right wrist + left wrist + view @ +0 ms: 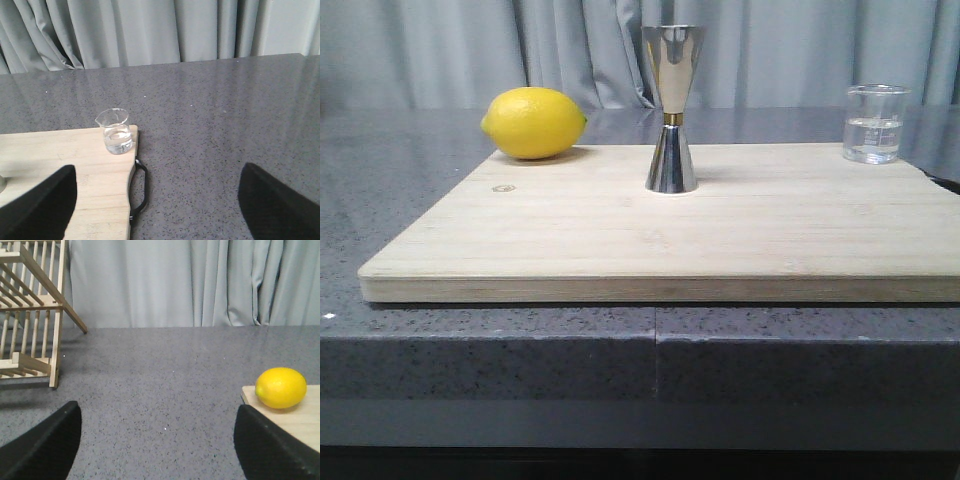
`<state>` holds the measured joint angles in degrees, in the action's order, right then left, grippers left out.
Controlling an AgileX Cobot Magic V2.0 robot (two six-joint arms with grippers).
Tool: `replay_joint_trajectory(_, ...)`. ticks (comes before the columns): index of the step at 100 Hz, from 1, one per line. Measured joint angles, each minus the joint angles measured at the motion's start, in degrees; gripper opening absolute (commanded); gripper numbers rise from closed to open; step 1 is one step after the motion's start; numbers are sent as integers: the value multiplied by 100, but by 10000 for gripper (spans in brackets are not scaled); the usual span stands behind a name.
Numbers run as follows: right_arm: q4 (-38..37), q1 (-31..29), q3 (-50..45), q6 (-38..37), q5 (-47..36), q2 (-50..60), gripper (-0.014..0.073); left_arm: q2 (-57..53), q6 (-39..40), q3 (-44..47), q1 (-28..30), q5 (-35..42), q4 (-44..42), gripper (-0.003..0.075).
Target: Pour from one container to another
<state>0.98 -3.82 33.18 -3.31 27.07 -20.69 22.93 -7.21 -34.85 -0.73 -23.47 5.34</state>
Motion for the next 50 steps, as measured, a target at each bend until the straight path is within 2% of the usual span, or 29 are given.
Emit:
replay_joint_trajectory(23,-9,0,0,0,-48,0,598,25,0,0,0,755,19,582)
replay_joint_trajectory(50,-63,0,0,0,66,0,598,138,-9,-13,0,748,142,562)
